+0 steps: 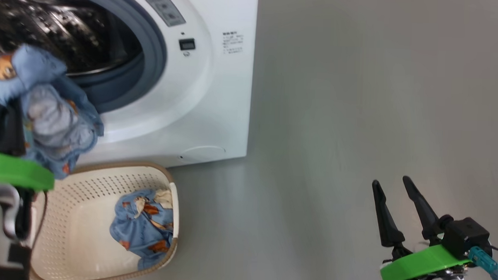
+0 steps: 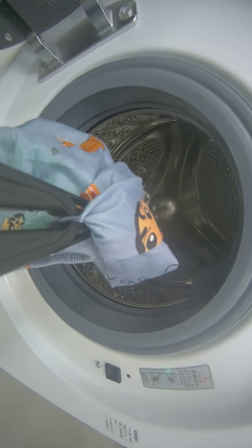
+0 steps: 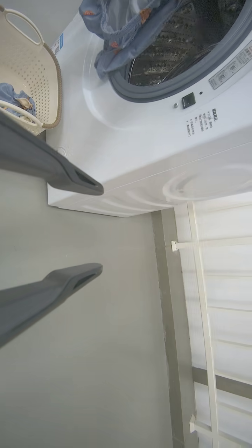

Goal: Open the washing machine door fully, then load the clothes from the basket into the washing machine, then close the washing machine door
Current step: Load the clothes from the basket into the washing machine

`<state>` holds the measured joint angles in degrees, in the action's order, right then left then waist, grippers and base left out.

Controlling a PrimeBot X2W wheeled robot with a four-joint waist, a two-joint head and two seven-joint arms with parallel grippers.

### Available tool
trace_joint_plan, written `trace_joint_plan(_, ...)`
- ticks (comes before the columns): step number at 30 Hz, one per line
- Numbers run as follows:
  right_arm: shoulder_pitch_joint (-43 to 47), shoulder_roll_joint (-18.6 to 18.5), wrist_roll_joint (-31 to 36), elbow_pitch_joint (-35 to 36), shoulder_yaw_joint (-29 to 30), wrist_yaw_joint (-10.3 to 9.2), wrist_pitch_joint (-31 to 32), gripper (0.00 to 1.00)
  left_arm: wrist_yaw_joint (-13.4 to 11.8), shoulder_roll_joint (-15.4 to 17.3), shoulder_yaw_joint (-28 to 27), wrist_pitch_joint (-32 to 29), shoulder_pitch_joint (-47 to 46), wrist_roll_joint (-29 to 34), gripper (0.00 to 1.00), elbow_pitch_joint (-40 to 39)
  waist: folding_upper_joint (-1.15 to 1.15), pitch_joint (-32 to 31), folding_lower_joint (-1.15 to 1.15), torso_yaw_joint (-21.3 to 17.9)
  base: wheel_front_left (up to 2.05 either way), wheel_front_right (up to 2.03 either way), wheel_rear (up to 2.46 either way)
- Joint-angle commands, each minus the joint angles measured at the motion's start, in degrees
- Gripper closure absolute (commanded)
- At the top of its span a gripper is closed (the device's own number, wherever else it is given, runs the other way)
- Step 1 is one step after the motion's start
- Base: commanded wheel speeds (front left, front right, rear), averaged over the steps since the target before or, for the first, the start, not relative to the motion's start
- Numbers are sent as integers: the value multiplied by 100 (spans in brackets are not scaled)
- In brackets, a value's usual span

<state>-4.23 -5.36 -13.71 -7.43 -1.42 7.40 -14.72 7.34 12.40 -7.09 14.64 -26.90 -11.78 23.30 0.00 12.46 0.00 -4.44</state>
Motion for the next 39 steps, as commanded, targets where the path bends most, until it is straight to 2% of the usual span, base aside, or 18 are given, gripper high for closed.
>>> trace_joint_plan(1, -183, -2, 71, 169, -140, 9, -28, 0, 14, 346, -104, 36, -396, -37, 100, 35, 0, 307, 0, -174, 0, 0, 0)
trace_joint_plan(10, -455, 87, 135, 338, -132, 9, -28, 0, 14, 744, 107, 36, -1899, -394, 100, 1352, 0, 1184, 0, -400, 0, 0, 0)
trace_joint_plan(16, -558, 158, 147, 412, -116, 9, -28, 0, 14, 945, 394, 36, -2763, -408, 100, 1950, 0, 1790, 0, -454, 0, 0, 0)
trace_joint_plan(28, -719, 242, 104, 451, -338, 9, -28, 0, 14, 987, 563, 36, -4021, -434, 100, 2659, 0, 2524, 0, -548, 0, 0, 0)
trace_joint_plan(34, -753, 246, 13, 441, -420, 9, -28, 0, -15, 1088, 531, 36, -4362, -337, 100, 2491, 0, 2763, 0, -583, 0, 0, 0)
trace_joint_plan(39, -820, 247, -58, 422, -511, 9, -28, 0, -130, 1148, 373, 36, -4478, -98, 100, 1738, 0, 2930, 0, -641, 0, 0, 0)
